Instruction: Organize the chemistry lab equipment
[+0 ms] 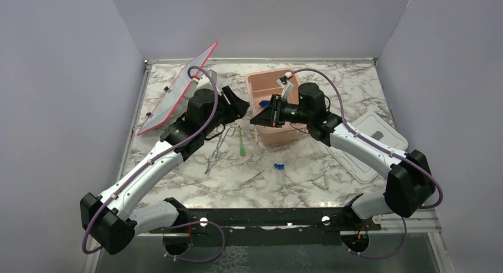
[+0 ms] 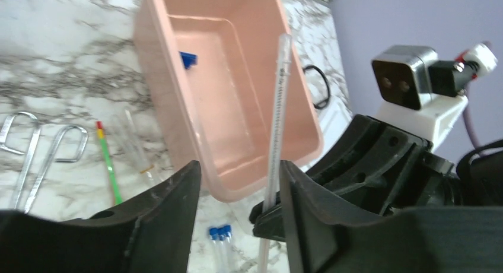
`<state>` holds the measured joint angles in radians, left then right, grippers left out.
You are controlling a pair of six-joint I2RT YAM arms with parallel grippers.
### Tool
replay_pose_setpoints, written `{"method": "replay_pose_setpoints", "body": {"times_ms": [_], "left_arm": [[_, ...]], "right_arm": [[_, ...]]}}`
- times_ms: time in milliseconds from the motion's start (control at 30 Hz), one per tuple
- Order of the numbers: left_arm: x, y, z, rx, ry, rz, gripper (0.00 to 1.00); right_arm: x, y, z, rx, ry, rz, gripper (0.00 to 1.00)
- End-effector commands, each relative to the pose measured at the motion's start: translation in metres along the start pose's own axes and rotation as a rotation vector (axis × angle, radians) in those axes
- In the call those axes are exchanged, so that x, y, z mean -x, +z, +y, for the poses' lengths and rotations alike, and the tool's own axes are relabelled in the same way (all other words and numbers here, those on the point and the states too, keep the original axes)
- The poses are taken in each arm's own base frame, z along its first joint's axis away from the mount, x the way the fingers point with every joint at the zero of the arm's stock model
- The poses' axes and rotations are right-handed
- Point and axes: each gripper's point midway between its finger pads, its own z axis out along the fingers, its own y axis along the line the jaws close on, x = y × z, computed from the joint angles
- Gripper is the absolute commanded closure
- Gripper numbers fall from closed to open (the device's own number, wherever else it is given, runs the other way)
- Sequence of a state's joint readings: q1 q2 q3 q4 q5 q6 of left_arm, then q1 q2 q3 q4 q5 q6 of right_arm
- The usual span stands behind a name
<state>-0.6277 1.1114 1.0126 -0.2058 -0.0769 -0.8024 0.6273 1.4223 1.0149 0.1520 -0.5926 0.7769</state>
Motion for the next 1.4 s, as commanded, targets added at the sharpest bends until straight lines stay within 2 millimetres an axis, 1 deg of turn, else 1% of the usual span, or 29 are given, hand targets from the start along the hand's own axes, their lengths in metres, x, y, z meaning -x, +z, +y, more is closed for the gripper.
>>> {"method": "replay_pose_setpoints", "body": {"times_ms": [0,67,133,200,267,333,400,533,667,733,833,933,1000,1100,1167,1233,1267,1367], "left_arm": [[0.028,-0.016,0.026,0.181,0.113,-0.075,0.41],[0.029,-0.020,0.031,0.208,0.150,-0.069,0.30],[0.028,-0.022,0.036,0.232,0.190,-0.047,0.20],[0.021,-0.021,0.045,0.274,0.218,-0.004,0.10],[0.012,-0.018,0.063,0.368,0.192,0.032,0.02],[-0.002,-0.015,0.079,0.430,0.197,0.082,0.01],[-0.017,-0.012,0.092,0.453,0.224,0.138,0.01],[-0.031,-0.006,0.102,0.438,0.316,0.202,0.01],[-0.041,0.006,0.106,0.403,0.370,0.228,0.01],[-0.046,0.011,0.106,0.387,0.389,0.249,0.01],[-0.050,0.015,0.111,0.397,0.402,0.265,0.01],[-0.057,0.019,0.115,0.396,0.407,0.288,0.01],[-0.062,0.021,0.116,0.387,0.408,0.303,0.01],[-0.063,0.022,0.116,0.379,0.407,0.295,0.01],[-0.062,0.022,0.116,0.374,0.406,0.288,0.01],[-0.062,0.023,0.116,0.372,0.400,0.283,0.01],[-0.063,0.023,0.116,0.373,0.394,0.281,0.01],[-0.063,0.025,0.118,0.387,0.379,0.272,0.01]], "right_arm": [[0.016,-0.001,-0.019,-0.094,-0.045,-0.004,0.85],[0.024,-0.004,-0.029,-0.125,-0.050,-0.017,0.85],[0.034,-0.012,-0.045,-0.188,-0.051,-0.030,0.85],[0.048,-0.021,-0.068,-0.277,-0.074,-0.044,0.85],[0.056,-0.029,-0.092,-0.367,-0.092,-0.043,0.85],[0.058,-0.033,-0.115,-0.434,-0.098,-0.030,0.85],[0.055,-0.032,-0.134,-0.486,-0.107,-0.001,0.85],[0.053,-0.023,-0.157,-0.525,-0.133,0.047,0.85],[0.044,-0.006,-0.177,-0.539,-0.115,0.110,0.85],[0.039,0.003,-0.184,-0.547,-0.114,0.139,0.85],[0.025,0.014,-0.196,-0.561,-0.098,0.185,0.84],[0.016,0.022,-0.207,-0.590,-0.102,0.220,0.83],[0.011,0.026,-0.213,-0.604,-0.097,0.241,0.81],[0.006,0.028,-0.222,-0.635,-0.081,0.256,0.76],[0.006,0.027,-0.224,-0.646,-0.078,0.255,0.71],[0.009,0.026,-0.221,-0.652,-0.073,0.250,0.67],[0.011,0.026,-0.219,-0.650,-0.074,0.245,0.64],[0.020,0.021,-0.205,-0.639,-0.083,0.215,0.60]]}}
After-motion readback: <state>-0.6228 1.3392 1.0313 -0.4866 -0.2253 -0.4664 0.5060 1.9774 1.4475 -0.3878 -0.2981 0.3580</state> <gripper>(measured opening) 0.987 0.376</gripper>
